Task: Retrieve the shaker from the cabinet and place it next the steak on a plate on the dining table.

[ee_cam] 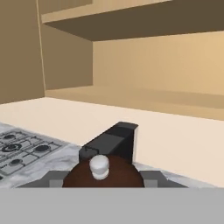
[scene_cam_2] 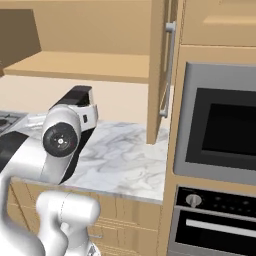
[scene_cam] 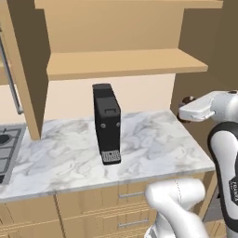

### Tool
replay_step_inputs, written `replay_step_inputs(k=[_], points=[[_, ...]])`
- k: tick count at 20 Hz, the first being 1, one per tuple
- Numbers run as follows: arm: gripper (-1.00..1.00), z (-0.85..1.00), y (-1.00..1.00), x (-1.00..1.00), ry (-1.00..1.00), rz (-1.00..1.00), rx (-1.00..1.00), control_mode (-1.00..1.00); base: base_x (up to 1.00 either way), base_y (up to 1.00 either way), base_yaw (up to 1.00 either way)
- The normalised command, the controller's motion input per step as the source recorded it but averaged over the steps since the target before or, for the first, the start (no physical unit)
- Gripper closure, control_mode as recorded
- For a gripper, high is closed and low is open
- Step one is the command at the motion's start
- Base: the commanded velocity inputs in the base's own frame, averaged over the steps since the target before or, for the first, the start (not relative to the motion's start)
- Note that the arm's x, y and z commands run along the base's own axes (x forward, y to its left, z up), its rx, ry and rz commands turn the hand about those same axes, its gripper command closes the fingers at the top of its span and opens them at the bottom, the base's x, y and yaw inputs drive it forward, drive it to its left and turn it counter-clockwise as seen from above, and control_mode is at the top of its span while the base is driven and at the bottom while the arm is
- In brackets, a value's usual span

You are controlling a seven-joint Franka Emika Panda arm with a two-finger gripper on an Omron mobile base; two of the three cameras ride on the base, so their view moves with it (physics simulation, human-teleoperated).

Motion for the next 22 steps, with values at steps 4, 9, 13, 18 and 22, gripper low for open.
replay_step_inputs(k=[4, 9, 13, 18, 22], points=[[1.00, 0.00, 0.00, 0.00, 0.00, 0.00, 0.00, 1.00, -0.64, 0.00, 0.04], [1.00, 0.00, 0.00, 0.00, 0.00, 0.00, 0.00, 1.00, -0.70, 0.00, 0.11], [1.00, 0.00, 0.00, 0.00, 0.00, 0.00, 0.00, 1.00, -0.52, 0.02, 0.20], [1.00, 0.00, 0.00, 0.00, 0.00, 0.00, 0.00, 1.00, -0.29, 0.09, 0.31], [1.00, 0.00, 0.00, 0.00, 0.00, 0.00, 0.00, 1.00, -0.08, 0.08, 0.52]])
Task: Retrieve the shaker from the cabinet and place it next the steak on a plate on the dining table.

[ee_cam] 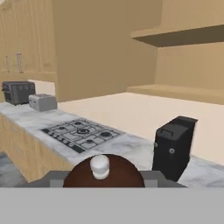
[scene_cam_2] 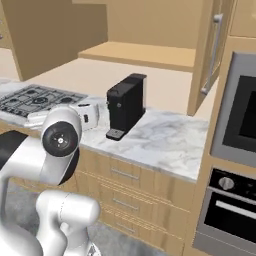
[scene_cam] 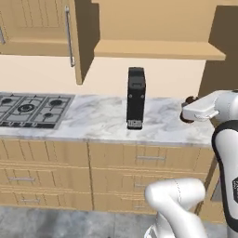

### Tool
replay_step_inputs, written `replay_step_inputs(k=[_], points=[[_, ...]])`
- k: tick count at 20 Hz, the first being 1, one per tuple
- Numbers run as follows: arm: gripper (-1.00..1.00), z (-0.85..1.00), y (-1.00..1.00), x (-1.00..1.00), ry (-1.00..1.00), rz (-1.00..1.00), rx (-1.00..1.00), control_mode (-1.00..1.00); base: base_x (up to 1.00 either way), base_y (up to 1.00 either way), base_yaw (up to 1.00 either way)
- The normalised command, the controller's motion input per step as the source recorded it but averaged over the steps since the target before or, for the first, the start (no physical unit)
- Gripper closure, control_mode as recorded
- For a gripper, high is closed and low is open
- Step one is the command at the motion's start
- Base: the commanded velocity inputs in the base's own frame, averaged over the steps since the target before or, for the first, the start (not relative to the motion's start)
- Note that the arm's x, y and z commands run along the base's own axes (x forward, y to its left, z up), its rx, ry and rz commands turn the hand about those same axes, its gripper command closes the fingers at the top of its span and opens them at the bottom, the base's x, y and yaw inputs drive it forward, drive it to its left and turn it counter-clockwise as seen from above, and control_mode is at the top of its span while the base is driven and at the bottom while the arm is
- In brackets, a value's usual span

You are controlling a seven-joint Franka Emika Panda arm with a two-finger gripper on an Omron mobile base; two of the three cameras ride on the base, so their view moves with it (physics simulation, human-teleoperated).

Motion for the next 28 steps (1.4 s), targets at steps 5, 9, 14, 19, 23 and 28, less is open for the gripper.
replay_step_inputs(k=[5, 9, 14, 19, 23, 28], points=[[1.00, 0.00, 0.00, 0.00, 0.00, 0.00, 0.00, 1.00, 0.00, 0.12, 0.62], [1.00, 0.00, 0.00, 0.00, 0.00, 0.00, 0.00, 1.00, 0.00, 0.18, 0.66], [1.00, 0.00, 0.00, 0.00, 0.00, 0.00, 0.00, 1.00, 0.00, 0.28, 0.63], [1.00, 0.00, 0.00, 0.00, 0.00, 0.00, 0.00, 1.00, 0.04, 0.43, 0.58], [1.00, 0.00, 0.00, 0.00, 0.00, 0.00, 0.00, 1.00, 0.13, 0.37, 0.55], [1.00, 0.00, 0.00, 0.00, 0.00, 0.00, 0.00, 1.00, 0.48, 0.37, 0.46]])
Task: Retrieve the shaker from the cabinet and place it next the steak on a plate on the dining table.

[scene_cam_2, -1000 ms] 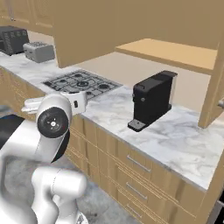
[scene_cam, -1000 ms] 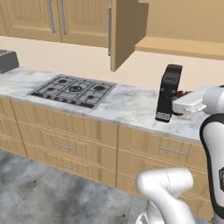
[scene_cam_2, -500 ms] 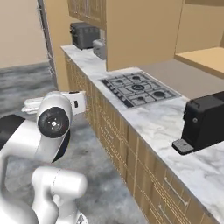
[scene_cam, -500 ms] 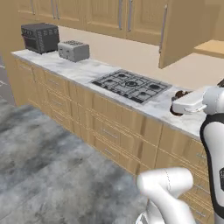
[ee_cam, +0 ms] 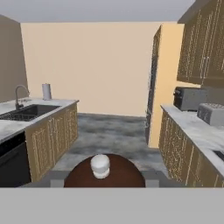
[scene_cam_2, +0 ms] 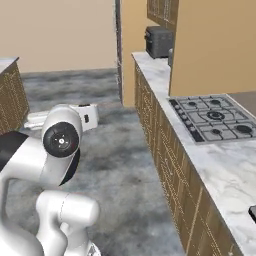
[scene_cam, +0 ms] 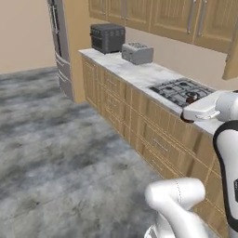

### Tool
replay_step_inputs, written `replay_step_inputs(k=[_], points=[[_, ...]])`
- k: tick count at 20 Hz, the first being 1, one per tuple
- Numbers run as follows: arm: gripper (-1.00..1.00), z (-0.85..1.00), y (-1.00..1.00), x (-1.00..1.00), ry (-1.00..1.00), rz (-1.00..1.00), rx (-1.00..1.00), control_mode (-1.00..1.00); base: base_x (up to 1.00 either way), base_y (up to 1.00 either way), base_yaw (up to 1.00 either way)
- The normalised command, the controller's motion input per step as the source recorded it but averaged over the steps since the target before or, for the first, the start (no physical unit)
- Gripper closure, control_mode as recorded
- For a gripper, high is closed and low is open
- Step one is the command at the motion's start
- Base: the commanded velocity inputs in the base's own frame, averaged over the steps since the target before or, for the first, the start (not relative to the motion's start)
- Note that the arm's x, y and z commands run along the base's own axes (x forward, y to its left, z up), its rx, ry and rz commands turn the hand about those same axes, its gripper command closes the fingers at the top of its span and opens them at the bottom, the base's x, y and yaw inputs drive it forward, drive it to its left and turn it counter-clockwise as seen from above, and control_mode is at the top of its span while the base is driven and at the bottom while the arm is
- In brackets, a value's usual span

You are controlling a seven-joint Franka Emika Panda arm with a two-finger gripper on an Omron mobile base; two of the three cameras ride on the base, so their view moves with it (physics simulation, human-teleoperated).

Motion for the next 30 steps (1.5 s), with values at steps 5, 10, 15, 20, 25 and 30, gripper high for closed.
replay_step_inputs(k=[5, 10, 15, 20, 25, 30], points=[[1.00, 0.00, 0.00, 0.00, 0.00, 0.00, 0.00, 1.00, 0.94, 0.30, 0.36], [1.00, 0.00, 0.00, 0.00, 0.00, 0.00, 0.00, 1.00, 1.00, 0.30, 0.32], [1.00, 0.00, 0.00, 0.00, 0.00, 0.00, 0.00, 1.00, 1.00, 0.31, 0.30], [1.00, 0.00, 0.00, 0.00, 0.00, 0.00, 0.00, 1.00, 1.00, 0.08, 0.26], [1.00, 0.00, 0.00, 0.00, 0.00, 0.00, 0.00, 1.00, 1.00, 0.00, 0.13], [1.00, 0.00, 0.00, 0.00, 0.00, 0.00, 0.00, 1.00, 1.00, 0.00, 0.07]])
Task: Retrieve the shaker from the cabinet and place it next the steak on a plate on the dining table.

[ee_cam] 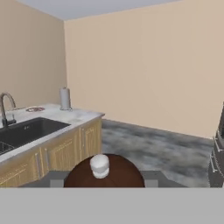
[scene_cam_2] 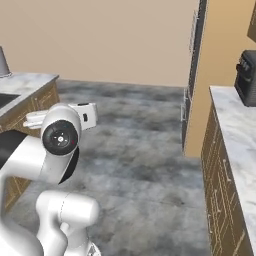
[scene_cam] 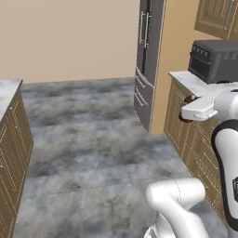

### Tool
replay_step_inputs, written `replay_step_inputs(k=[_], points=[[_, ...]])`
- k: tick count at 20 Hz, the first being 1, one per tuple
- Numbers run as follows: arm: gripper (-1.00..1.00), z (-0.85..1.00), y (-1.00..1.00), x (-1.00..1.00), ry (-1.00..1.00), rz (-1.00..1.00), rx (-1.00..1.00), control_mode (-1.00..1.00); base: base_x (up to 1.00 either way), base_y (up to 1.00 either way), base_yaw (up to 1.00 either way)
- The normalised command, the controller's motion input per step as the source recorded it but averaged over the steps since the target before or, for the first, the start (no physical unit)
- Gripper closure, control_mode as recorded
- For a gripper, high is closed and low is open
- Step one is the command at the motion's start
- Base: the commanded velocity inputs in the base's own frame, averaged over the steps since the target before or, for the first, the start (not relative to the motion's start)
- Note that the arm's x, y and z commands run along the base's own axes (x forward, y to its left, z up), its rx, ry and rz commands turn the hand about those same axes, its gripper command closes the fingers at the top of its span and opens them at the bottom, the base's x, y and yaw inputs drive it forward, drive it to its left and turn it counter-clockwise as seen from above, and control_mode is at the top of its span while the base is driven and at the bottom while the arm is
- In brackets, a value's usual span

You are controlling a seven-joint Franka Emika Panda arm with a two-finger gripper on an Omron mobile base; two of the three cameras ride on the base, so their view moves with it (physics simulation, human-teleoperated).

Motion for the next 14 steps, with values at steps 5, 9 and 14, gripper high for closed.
replay_step_inputs(k=[5, 9, 14], points=[[1.00, 0.00, 0.00, 0.00, 0.00, 0.00, 0.00, 1.00, 1.00, 0.00, 0.05], [1.00, 0.00, 0.00, 0.00, 0.00, 0.00, 0.00, 1.00, 1.00, 0.00, 0.07], [1.00, 0.00, 0.00, 0.00, 0.00, 0.00, 0.00, 1.00, 1.00, 0.00, 0.11]])
